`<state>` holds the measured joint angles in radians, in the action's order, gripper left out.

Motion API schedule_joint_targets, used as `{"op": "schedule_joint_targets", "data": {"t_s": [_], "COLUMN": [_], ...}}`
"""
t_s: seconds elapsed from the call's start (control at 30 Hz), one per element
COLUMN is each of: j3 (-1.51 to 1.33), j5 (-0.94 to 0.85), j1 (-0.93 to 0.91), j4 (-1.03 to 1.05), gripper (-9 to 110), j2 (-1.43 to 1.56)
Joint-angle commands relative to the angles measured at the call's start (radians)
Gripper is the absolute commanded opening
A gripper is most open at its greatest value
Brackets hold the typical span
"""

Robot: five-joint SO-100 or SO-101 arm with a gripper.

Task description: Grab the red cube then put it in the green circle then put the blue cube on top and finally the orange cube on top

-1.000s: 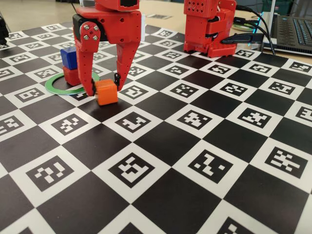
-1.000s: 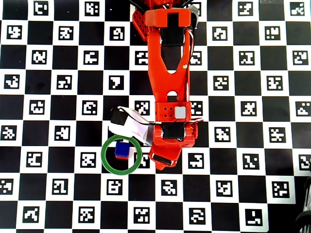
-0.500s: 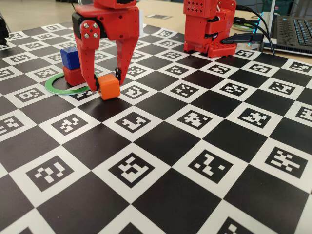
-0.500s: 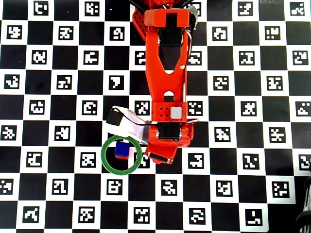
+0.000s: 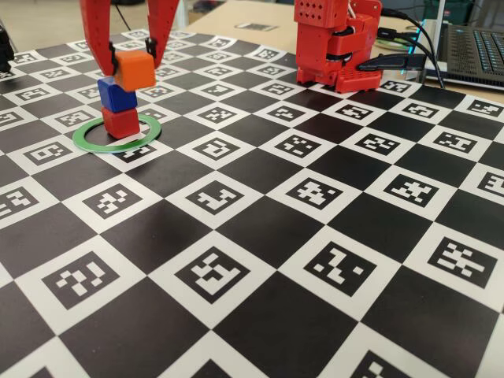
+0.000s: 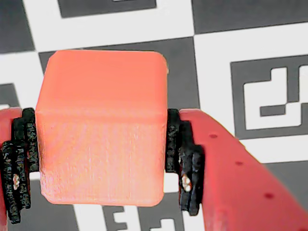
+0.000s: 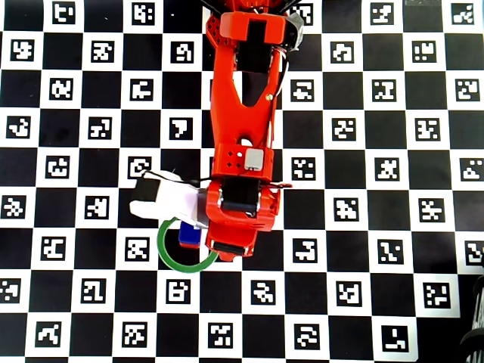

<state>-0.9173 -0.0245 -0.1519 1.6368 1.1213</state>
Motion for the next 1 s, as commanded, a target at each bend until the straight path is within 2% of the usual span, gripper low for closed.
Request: {"op": "schedule_joint_targets", "data": {"t_s": [0.0, 0.47, 0.97], "j3": [0.11, 0.187, 0.054], "j5": [-0.077, -0.216, -0.229], "j1": [-0.037, -0.173, -0.161], "j4": [0.037, 0.061, -0.014], "gripper": [5, 5, 5], "j2": [0.109, 0.037, 0.032]}}
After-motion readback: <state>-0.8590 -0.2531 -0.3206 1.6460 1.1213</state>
